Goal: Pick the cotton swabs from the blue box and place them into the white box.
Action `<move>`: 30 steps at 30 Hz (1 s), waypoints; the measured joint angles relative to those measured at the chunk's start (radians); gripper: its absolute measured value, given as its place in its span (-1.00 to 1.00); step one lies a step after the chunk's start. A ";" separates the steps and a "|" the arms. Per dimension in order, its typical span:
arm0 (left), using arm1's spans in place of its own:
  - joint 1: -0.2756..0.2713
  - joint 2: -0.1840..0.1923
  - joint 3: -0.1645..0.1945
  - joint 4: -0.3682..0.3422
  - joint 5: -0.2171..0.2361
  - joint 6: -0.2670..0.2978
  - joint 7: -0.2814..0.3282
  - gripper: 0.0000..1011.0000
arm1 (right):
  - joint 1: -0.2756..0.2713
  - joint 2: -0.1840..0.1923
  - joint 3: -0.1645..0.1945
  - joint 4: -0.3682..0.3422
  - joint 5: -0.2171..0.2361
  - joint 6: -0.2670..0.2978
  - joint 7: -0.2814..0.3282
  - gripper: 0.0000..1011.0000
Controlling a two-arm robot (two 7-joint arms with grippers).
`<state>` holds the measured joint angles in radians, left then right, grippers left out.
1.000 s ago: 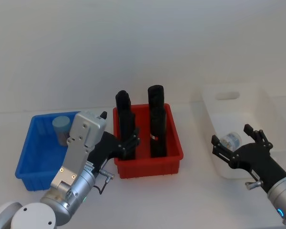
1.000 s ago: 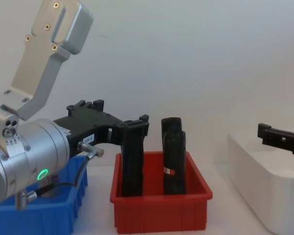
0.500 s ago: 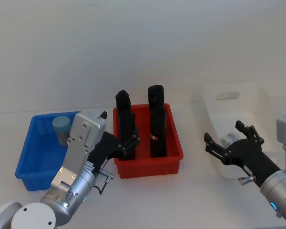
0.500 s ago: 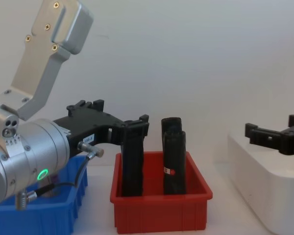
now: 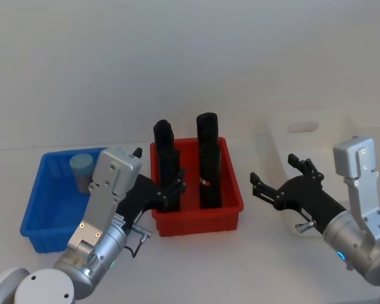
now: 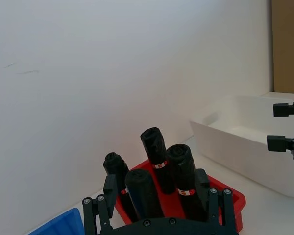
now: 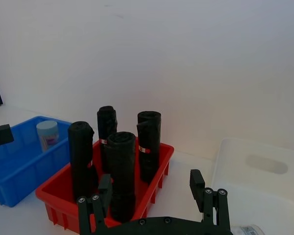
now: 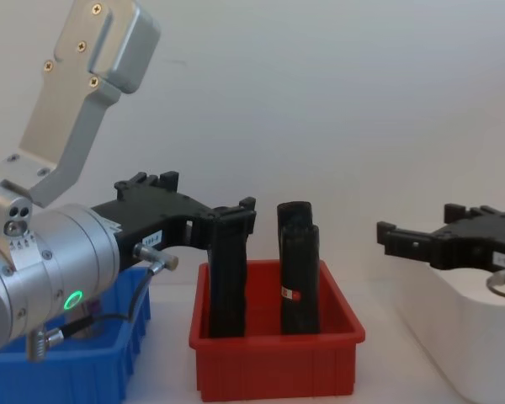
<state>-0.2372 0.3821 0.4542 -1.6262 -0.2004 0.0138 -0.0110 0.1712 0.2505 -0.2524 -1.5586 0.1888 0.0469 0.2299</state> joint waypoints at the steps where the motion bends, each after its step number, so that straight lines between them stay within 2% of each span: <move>1: 0.000 0.000 0.000 0.000 0.000 0.000 0.000 0.99 | 0.012 -0.006 -0.002 0.017 -0.004 -0.001 0.009 0.98; 30: 0.000 0.000 0.000 0.000 0.000 0.000 0.000 0.99 | 0.243 -0.111 -0.029 0.365 -0.048 -0.082 0.142 0.98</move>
<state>-0.2372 0.3821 0.4543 -1.6262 -0.2004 0.0138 -0.0109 0.4146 0.1393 -0.2811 -1.1939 0.1412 -0.0354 0.3717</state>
